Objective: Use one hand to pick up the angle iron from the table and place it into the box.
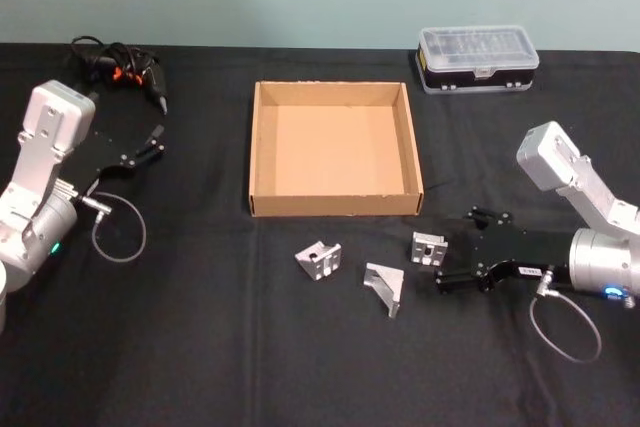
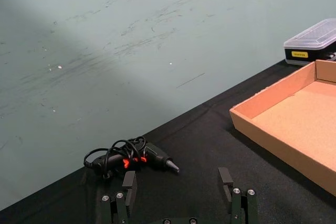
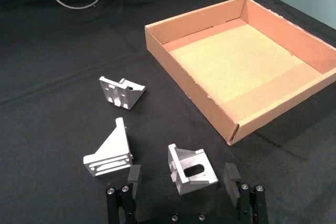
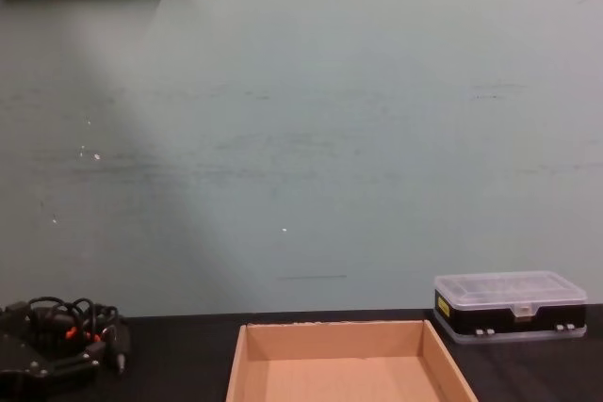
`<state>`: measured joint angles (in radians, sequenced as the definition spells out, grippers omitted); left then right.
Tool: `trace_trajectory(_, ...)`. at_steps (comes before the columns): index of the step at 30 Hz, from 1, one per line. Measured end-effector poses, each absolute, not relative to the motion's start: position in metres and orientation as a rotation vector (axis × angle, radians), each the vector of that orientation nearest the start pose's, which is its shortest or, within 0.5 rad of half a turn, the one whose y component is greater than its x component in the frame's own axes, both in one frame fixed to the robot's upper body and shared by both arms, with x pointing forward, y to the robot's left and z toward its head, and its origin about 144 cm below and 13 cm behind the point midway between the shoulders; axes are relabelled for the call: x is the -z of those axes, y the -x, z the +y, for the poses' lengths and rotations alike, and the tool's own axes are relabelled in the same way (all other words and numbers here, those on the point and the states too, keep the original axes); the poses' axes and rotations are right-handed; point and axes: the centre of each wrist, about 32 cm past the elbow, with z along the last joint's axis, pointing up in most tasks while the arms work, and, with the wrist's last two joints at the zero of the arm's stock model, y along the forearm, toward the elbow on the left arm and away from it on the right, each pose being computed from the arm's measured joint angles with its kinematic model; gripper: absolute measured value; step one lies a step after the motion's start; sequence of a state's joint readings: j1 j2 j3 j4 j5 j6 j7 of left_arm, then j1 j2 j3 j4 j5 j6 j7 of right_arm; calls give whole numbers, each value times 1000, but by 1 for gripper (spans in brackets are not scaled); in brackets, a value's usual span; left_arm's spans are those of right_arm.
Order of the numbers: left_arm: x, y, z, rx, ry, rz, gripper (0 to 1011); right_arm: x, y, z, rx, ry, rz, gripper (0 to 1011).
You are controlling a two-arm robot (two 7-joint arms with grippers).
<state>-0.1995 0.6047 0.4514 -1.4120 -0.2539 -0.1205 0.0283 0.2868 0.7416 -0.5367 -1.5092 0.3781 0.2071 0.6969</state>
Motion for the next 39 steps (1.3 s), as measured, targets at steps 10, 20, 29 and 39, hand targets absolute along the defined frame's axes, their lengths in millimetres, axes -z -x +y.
trace_trajectory(10,-1140,-489,310,-1248,-305,-285,1011,-1182,-503,-315,523,528,33,1003)
trace_trajectory(20,-1140,-489,310,-1248,-304,-285,1011,-1180,-504,-311,512,538,25,1003)
trace_trajectory(29,-1140,-489,310,-1248,-304,-285,1011,-1180,-504,-312,513,537,25,980)
trace_trajectory(39,-1140,-489,310,-1248,-304,-285,1011,-1181,-504,-312,514,535,26,735)
